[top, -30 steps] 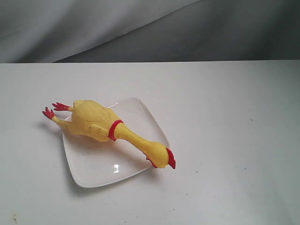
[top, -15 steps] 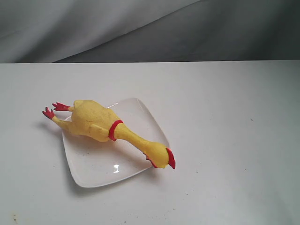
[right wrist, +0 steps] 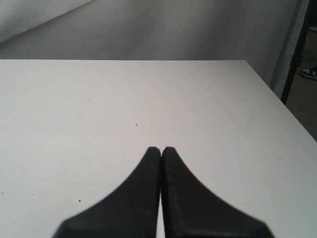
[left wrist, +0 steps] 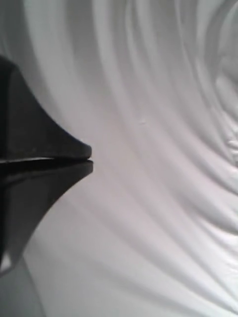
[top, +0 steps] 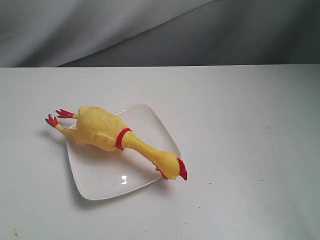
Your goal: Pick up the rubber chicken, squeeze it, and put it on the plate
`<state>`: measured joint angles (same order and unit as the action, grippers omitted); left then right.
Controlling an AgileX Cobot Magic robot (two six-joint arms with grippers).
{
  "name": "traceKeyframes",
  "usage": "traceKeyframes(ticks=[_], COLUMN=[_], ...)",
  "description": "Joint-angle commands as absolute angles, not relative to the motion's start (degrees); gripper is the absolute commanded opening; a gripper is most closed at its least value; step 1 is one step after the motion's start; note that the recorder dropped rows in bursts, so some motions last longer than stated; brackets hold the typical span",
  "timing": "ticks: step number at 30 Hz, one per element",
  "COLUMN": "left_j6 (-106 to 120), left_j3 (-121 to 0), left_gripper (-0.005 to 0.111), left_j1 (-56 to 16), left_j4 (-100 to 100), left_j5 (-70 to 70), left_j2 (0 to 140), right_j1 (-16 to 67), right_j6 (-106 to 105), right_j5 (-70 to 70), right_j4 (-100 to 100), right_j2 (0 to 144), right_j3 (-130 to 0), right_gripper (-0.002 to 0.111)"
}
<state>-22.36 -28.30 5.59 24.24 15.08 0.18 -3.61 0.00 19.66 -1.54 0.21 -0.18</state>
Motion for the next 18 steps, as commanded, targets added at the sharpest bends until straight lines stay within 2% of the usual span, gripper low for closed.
traceKeyframes(ticks=[1,18], left_j6=[-3.4,-9.3], left_j3=[-23.0,0.0], left_gripper=[0.001,0.001], left_j1=[5.7,5.7], left_j4=[5.1,3.5], left_j5=[14.7,9.3], left_j2=[0.0,0.0], right_j1=[-4.0,-4.0], right_j6=[0.0,0.0], right_j5=[19.6,19.6], right_j4=[-2.0,-2.0], right_j2=[0.0,0.0], right_j3=[0.0,0.0], right_gripper=[0.0,0.0])
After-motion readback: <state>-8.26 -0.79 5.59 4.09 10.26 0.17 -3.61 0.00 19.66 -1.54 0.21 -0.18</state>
